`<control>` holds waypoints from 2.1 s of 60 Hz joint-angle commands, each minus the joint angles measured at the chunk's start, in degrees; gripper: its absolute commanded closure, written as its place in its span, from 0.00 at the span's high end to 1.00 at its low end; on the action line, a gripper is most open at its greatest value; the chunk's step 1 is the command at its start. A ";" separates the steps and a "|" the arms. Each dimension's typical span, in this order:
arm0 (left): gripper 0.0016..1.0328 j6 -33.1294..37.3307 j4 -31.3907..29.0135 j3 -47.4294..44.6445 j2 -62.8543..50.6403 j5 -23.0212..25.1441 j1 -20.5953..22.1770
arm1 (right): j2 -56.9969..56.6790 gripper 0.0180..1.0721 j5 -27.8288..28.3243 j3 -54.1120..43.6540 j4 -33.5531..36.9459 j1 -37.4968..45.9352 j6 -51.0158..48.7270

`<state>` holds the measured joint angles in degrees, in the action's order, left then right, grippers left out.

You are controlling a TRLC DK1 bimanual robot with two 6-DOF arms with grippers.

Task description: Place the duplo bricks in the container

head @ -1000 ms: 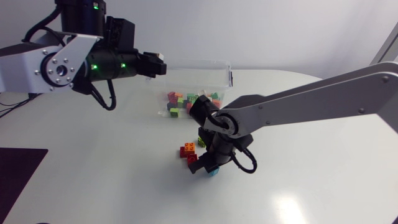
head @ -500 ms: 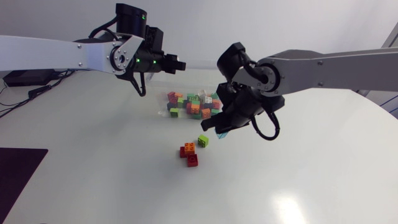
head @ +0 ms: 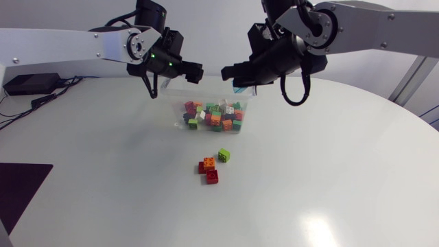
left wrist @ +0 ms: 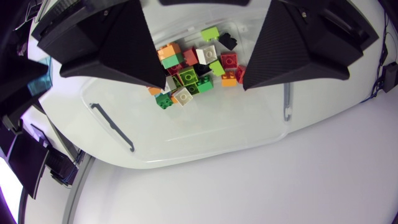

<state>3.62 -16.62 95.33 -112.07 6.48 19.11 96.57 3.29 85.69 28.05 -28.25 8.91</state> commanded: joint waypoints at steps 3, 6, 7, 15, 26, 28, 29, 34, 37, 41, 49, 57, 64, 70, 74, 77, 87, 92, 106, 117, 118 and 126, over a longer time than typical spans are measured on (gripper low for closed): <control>0.95 2.71 -0.78 -4.98 8.01 1.69 -1.01 | 2.74 0.23 0.40 1.41 -3.88 0.56 0.15; 0.95 4.47 -1.57 -7.97 11.35 2.84 -1.18 | 3.80 0.23 0.05 1.67 -6.26 0.56 0.32; 0.95 4.91 -1.57 -9.37 12.67 3.19 -1.27 | 4.50 0.23 -0.13 2.11 -6.87 0.56 0.32; 0.95 8.69 -3.15 -16.32 19.17 5.21 -1.36 | 7.75 0.23 -1.09 4.22 -10.56 0.65 0.32; 0.95 12.99 -4.56 -23.35 24.71 7.76 -0.92 | 11.88 0.23 -1.62 7.03 -13.73 1.44 0.06; 0.95 14.05 -4.65 -25.46 26.03 8.72 -0.92 | 12.41 0.23 -1.71 7.39 -14.34 1.53 0.06; 0.95 14.84 -4.74 -26.60 26.55 9.25 -0.74 | 12.94 0.23 -1.88 7.65 -14.52 1.62 0.06; 0.95 17.30 -4.91 -30.03 27.52 10.57 -0.22 | 14.78 0.23 -2.32 8.70 -16.72 1.97 0.06; 0.95 17.92 -4.91 -31.08 27.61 11.36 -0.13 | 15.84 0.23 -2.50 9.14 -17.33 2.15 0.06; 0.95 19.15 -5.00 -32.66 27.96 11.89 0.57 | 17.42 0.23 -2.94 9.67 -18.91 2.15 -0.21; 0.95 22.57 -5.00 -36.00 28.14 13.21 1.98 | 21.11 0.28 -5.05 12.48 -19.79 2.06 -0.82; 0.95 26.97 -5.00 -37.94 26.29 13.91 3.30 | 21.20 0.88 -6.45 13.71 -18.56 2.41 -1.35; 0.95 31.63 -5.00 -39.08 25.15 14.00 4.62 | 17.07 0.94 -6.28 10.90 -18.56 3.38 -1.88; 0.95 35.93 -4.65 -39.34 22.95 14.44 5.14 | 11.53 0.94 -5.75 6.33 -18.91 3.90 -3.11; 0.95 37.87 -4.30 -38.90 20.58 14.44 5.14 | 7.75 0.94 -4.87 2.73 -18.91 4.34 -3.37; 0.95 39.98 -4.21 -38.90 18.82 14.44 5.14 | 4.41 0.94 -3.90 -0.79 -19.09 4.52 -3.81; 0.94 45.60 -2.89 -37.76 12.76 14.44 4.97 | -6.14 0.94 -0.48 -13.18 -19.70 5.22 -6.27; 0.94 47.71 -2.27 -37.15 10.12 14.53 5.06 | -10.27 0.94 0.75 -18.45 -19.79 6.19 -6.45; 0.93 50.17 -0.87 -32.93 3.35 15.84 5.67 | -17.74 0.94 3.21 -29.09 -19.79 6.37 -8.38; 0.93 50.79 1.33 -30.11 -0.60 16.11 6.20 | -21.08 0.94 3.39 -35.15 -19.79 4.43 -8.29; 0.93 50.79 1.42 -30.03 -0.69 16.11 6.20 | -21.16 0.94 3.30 -35.59 -19.79 4.26 -8.29; 0.85 50.87 2.65 -28.27 -3.07 16.63 6.46 | -21.96 0.94 3.39 -38.84 -20.41 3.55 -8.38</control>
<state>52.75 -14.35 65.14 -112.66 22.26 24.95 75.48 6.26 49.36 8.49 -24.29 1.21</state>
